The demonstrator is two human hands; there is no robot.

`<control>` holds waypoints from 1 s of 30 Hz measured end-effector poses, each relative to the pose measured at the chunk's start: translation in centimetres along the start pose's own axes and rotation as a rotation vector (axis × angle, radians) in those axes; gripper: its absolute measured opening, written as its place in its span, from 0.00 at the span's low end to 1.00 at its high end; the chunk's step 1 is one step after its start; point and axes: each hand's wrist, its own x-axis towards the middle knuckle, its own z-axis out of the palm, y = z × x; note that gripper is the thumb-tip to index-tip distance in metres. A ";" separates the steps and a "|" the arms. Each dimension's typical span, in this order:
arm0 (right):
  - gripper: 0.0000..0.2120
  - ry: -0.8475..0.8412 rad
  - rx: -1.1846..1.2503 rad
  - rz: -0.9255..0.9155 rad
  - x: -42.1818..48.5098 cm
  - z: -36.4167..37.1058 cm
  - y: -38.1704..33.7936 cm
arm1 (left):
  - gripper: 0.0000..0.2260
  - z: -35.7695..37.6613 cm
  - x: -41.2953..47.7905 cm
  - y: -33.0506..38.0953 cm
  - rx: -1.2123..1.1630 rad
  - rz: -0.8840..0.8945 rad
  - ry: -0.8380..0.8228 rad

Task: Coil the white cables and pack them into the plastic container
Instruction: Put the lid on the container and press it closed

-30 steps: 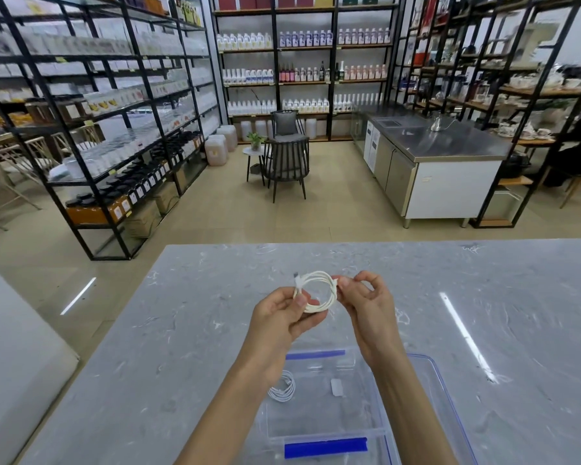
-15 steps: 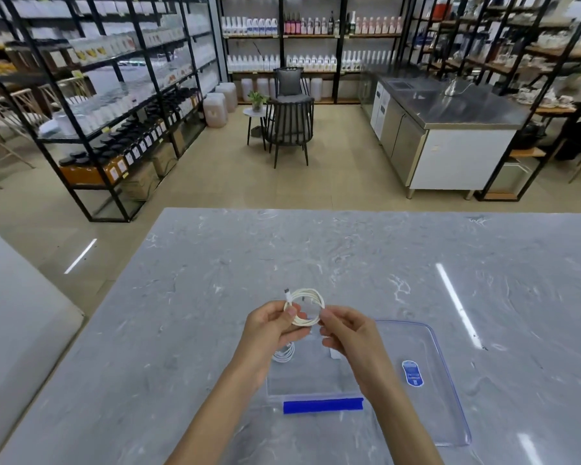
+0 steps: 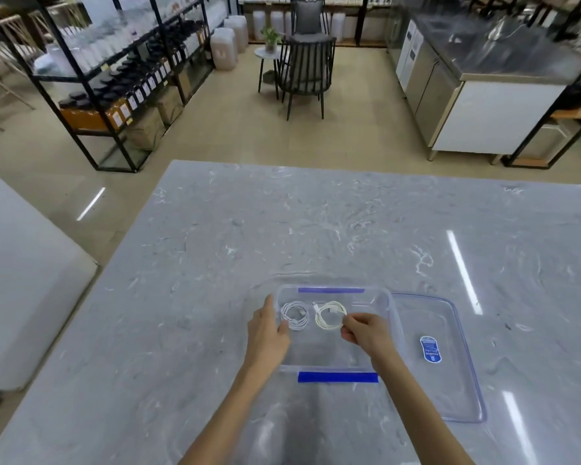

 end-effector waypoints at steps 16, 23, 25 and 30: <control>0.12 0.071 -0.327 0.009 3.7 1.9 2.6 | 0.28 1.4 0.3 -2.8 -0.111 -0.005 -0.111; 0.14 -0.030 -0.303 -0.043 2.3 0.9 2.0 | 0.28 1.2 0.7 -2.2 -0.086 -0.019 -0.135; 0.14 -0.042 -0.224 -0.081 1.2 -0.3 1.8 | 0.28 0.8 0.9 -1.5 -0.023 -0.034 -0.146; 0.11 0.237 0.002 -0.252 -4.0 -6.2 3.1 | 0.25 0.5 1.5 3.7 0.430 0.156 0.060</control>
